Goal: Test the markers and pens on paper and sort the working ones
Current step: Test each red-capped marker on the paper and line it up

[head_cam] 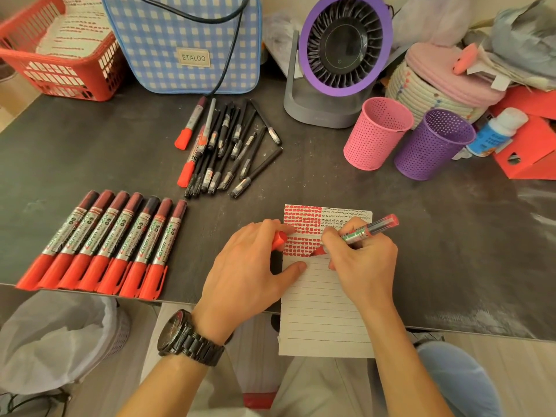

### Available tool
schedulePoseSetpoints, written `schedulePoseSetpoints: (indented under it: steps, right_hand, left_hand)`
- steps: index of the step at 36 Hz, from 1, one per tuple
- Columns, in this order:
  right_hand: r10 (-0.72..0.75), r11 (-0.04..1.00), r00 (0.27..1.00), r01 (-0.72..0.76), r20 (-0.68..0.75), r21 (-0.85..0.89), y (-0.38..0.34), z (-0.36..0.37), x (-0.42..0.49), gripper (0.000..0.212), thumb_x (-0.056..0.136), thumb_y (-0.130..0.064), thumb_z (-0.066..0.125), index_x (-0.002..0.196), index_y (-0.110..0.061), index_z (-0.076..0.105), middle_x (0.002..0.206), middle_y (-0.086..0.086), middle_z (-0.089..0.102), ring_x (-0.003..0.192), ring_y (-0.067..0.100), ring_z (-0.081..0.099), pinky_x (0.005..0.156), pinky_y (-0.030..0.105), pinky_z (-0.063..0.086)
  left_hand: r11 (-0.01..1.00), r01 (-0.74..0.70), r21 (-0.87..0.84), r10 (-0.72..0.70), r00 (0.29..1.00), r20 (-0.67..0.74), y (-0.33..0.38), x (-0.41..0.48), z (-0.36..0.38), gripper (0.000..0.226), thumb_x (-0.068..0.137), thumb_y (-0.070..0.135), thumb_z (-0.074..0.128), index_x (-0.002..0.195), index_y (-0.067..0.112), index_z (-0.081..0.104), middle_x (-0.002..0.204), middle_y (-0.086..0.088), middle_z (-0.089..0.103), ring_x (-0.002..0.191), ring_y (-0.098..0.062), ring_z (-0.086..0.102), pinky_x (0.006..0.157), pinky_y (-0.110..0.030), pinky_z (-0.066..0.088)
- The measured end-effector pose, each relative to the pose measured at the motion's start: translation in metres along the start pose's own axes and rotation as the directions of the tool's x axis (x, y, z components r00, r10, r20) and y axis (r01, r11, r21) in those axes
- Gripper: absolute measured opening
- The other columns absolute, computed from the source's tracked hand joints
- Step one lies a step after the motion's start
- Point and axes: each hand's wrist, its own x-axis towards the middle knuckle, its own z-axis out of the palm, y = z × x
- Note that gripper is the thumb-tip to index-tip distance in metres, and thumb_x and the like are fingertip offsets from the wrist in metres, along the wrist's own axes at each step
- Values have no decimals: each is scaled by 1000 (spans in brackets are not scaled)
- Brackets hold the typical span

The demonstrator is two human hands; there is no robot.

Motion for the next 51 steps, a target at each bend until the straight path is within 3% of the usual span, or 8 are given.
schedulePoseSetpoints:
  steps: [19, 24, 27, 30, 36, 43, 47, 51]
  right_hand:
    - [0, 999, 1000, 0, -4, 34, 0, 0, -1, 29, 85, -22, 68, 58, -15, 61, 49, -12, 62, 45, 5, 61, 46, 10, 44]
    - [96, 974, 992, -77, -78, 214, -1, -4, 2, 29, 83, -19, 68, 57, -15, 55, 43, -2, 57, 40, 5, 54, 48, 15, 44]
    - [120, 953, 987, -85, -105, 289, -2, -8, 3, 36, 90, -24, 72, 58, -23, 57, 45, -4, 56, 42, 5, 53, 48, 18, 44]
    - [161, 929, 982, -116, -100, 352, -9, -9, 3, 36, 93, -32, 73, 62, -22, 58, 47, -2, 55, 44, 6, 51, 45, 18, 42]
    - [262, 842, 963, -197, -62, 502, -25, -20, 5, 24, 94, -35, 72, 73, -23, 67, 55, 4, 59, 47, 12, 50, 43, 21, 40]
    - [274, 640, 955, -270, 114, 719, -41, -40, -20, 26, 98, -19, 51, 108, -8, 72, 95, 20, 74, 61, 21, 62, 54, 28, 52]
    - [343, 525, 910, -390, 232, 756, -42, -43, -38, 43, 85, -32, 53, 111, -3, 70, 98, 27, 73, 58, 23, 60, 51, 29, 52]
    - [414, 482, 876, -441, 247, 757, -40, -45, -57, 20, 90, -24, 54, 100, -8, 62, 93, 31, 72, 51, 22, 57, 45, 28, 49]
  left_hand:
    - [1000, -12, -6, 12, 1000, -2, -1, 2, 1, 45, 82, 66, 62, 116, 43, 43, 128, 22, 55, 124, -2, 49, 99, -21, 33]
    - [1000, -21, -7, 21, 1000, -11, -3, 1, 0, 46, 83, 66, 61, 119, 44, 43, 122, 27, 52, 122, 0, 48, 99, -20, 33]
    - [999, -33, 5, 33, 999, -6, -3, 1, -1, 49, 84, 65, 60, 125, 42, 46, 108, 32, 44, 122, 1, 47, 100, -18, 30]
    - [999, -38, 5, 38, 999, -4, -2, 1, -2, 49, 85, 65, 61, 126, 43, 46, 111, 31, 47, 126, 3, 45, 100, -17, 29]
    - [999, -52, 8, 52, 999, 16, -1, -1, -3, 52, 85, 70, 55, 130, 47, 42, 113, 36, 43, 126, 9, 39, 98, -9, 22]
    - [998, -58, -16, 58, 998, 16, -2, -3, -4, 54, 82, 73, 48, 130, 48, 41, 111, 37, 42, 115, 17, 34, 90, -1, 22]
    - [990, -51, -130, 44, 997, -59, -1, -7, -6, 35, 86, 66, 53, 116, 51, 44, 103, 30, 51, 104, 1, 52, 80, -10, 41]
    - [927, -29, -374, -28, 988, -149, 1, -23, -16, 25, 93, 53, 47, 111, 39, 57, 96, 14, 58, 95, -13, 58, 78, -21, 45]
